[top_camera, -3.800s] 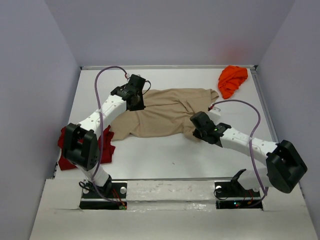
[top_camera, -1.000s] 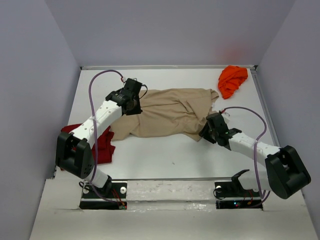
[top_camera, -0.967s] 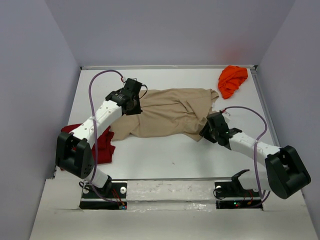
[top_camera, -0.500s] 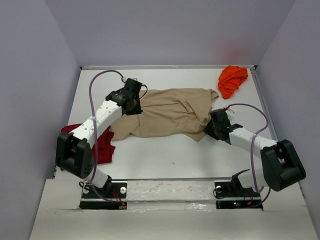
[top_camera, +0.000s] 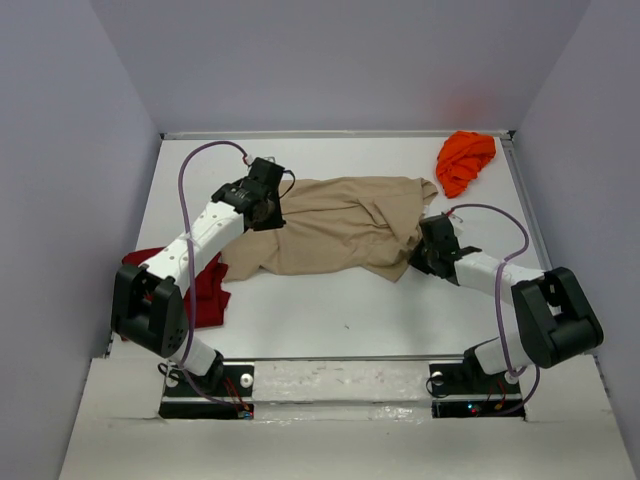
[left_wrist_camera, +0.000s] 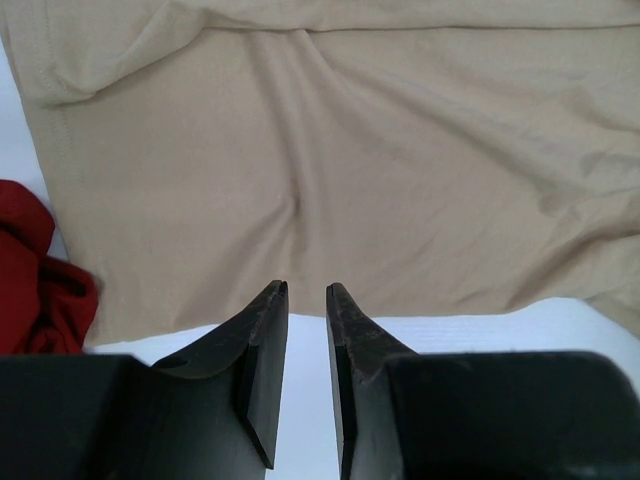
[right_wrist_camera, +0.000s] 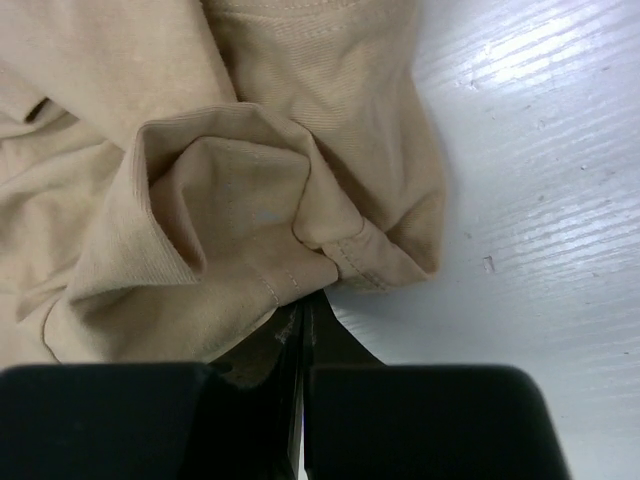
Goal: Fold and stack the t-shirts
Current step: Grap the side of the flattened tshirt closest away from the robot with both arms
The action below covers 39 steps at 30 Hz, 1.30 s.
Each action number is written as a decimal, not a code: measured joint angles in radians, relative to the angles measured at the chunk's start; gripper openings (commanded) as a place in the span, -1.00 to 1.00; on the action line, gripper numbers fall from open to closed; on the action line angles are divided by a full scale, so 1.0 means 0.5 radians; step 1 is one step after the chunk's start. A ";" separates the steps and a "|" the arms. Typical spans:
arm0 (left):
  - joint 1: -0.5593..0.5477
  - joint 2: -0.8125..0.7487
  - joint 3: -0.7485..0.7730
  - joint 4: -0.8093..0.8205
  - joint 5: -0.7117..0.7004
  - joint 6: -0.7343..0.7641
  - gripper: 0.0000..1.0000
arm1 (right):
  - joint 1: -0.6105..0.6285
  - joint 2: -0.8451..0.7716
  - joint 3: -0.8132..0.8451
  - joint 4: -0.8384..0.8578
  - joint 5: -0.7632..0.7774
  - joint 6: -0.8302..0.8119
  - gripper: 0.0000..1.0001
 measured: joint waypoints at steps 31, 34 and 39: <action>-0.134 0.001 -0.095 0.049 0.019 -0.061 -0.35 | 0.018 -0.169 -0.157 0.132 -0.028 0.019 0.14; -0.134 0.001 -0.087 0.051 0.018 -0.061 -0.35 | 0.018 -0.123 -0.139 0.180 -0.033 0.012 0.12; -0.134 0.001 -0.087 0.050 0.020 -0.061 -0.35 | 0.018 -0.063 -0.102 0.219 -0.053 0.005 0.11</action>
